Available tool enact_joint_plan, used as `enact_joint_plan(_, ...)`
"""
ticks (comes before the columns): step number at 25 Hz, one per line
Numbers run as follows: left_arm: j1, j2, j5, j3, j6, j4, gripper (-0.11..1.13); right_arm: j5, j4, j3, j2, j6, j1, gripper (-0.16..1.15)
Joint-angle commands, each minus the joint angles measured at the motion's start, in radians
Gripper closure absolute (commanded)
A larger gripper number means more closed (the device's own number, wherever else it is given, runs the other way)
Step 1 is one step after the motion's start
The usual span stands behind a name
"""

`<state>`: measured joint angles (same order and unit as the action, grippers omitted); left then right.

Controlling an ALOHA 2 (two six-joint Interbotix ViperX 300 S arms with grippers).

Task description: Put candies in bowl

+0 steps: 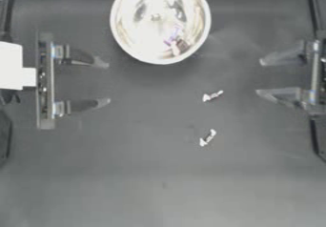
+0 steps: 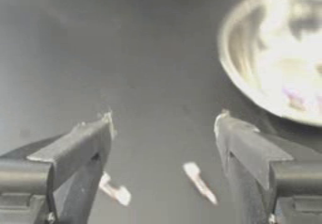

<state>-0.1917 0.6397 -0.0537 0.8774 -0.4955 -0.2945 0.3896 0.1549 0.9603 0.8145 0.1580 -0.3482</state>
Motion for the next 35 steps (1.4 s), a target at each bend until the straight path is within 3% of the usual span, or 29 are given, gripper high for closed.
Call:
enact_joint_plan(1,0.025,0.026,0.012,0.008,0.003,-0.018,0.06,0.066,-0.058,-0.092,-0.097,0.002,-0.023,0.03)
enact_joint_plan(8,0.043,0.071,0.051,0.071,0.003,-0.060,0.06,0.204,-0.121,-0.213,-0.307,0.032,-0.044,0.03)
enact_joint_plan(20,0.061,0.081,0.052,0.097,0.005,-0.078,0.06,0.285,-0.028,-0.339,-0.606,0.233,-0.089,0.03)
enact_joint_plan(28,0.067,0.081,0.052,0.106,0.005,-0.104,0.06,0.278,-0.028,-0.367,-0.750,0.244,-0.086,0.03)
enact_joint_plan(35,0.067,0.081,0.052,0.106,0.005,-0.112,0.06,0.242,-0.032,-0.368,-0.798,0.241,-0.052,0.03)
